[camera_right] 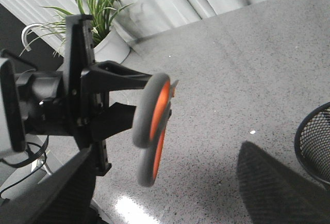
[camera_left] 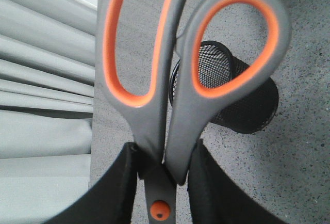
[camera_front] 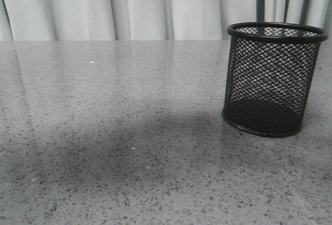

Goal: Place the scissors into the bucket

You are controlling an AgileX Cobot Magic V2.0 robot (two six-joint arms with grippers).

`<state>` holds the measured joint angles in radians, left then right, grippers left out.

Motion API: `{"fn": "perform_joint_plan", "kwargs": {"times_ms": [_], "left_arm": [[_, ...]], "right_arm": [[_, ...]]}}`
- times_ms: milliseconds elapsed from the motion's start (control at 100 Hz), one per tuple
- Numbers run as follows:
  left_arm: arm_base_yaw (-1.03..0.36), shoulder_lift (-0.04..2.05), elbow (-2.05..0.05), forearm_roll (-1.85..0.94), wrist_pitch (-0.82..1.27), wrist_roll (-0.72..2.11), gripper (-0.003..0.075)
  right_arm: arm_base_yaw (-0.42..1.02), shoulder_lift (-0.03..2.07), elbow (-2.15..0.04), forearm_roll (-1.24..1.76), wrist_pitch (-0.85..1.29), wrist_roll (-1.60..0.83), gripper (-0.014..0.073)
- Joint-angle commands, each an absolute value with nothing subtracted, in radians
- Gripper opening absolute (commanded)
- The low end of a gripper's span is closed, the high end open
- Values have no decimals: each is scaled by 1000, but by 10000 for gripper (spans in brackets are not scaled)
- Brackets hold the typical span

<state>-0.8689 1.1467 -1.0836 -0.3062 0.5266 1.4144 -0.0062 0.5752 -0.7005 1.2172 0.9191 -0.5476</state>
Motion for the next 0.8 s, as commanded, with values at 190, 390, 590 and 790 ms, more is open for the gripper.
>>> {"fn": "perform_joint_plan", "kwargs": {"times_ms": [190, 390, 590, 790], "left_arm": [[-878, 1154, -1119, -340, 426, 1398, 10], [-878, 1166, -1126, -340, 376, 1398, 10], [-878, 1176, -1149, -344, 376, 1398, 10], [-878, 1176, -1151, -344, 375, 1398, 10]], "right_arm": [[-6, 701, -771, 1317, 932, -618, 528], [9, 776, -802, 1359, 958, -646, 527], [65, 852, -825, 1389, 943, -666, 524], [159, 930, -847, 1397, 833, -677, 439]]}}
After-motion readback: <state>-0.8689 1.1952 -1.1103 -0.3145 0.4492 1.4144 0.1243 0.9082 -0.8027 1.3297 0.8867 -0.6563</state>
